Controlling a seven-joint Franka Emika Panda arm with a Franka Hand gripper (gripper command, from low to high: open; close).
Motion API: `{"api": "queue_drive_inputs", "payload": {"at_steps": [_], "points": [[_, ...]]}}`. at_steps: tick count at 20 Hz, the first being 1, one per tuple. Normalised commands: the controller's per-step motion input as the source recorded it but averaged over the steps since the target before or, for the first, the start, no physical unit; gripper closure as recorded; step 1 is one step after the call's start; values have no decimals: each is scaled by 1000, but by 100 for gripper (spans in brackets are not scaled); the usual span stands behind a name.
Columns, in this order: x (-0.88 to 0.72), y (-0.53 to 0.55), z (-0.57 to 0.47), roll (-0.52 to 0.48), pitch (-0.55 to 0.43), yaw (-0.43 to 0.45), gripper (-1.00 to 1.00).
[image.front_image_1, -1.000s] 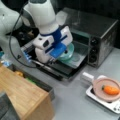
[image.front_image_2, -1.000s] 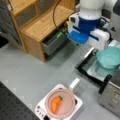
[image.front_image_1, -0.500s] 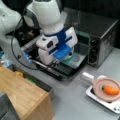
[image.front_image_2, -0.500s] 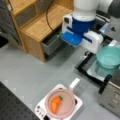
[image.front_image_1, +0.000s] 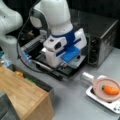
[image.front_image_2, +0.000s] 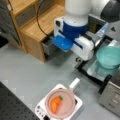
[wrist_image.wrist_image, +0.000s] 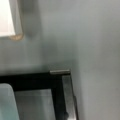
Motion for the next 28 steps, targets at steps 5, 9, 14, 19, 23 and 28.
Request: {"api": "queue_drive_inputs", "payload": {"at_steps": [5, 9, 14, 19, 23, 28], "points": [[569, 145, 221, -132, 317, -33, -100], [530, 169, 188, -134, 295, -16, -100], [563, 216, 104, -176, 270, -16, -100], [535, 196, 103, -198, 251, 74, -100], [421, 126, 129, -146, 206, 174, -100], [314, 81, 116, -140, 191, 263, -100]]}}
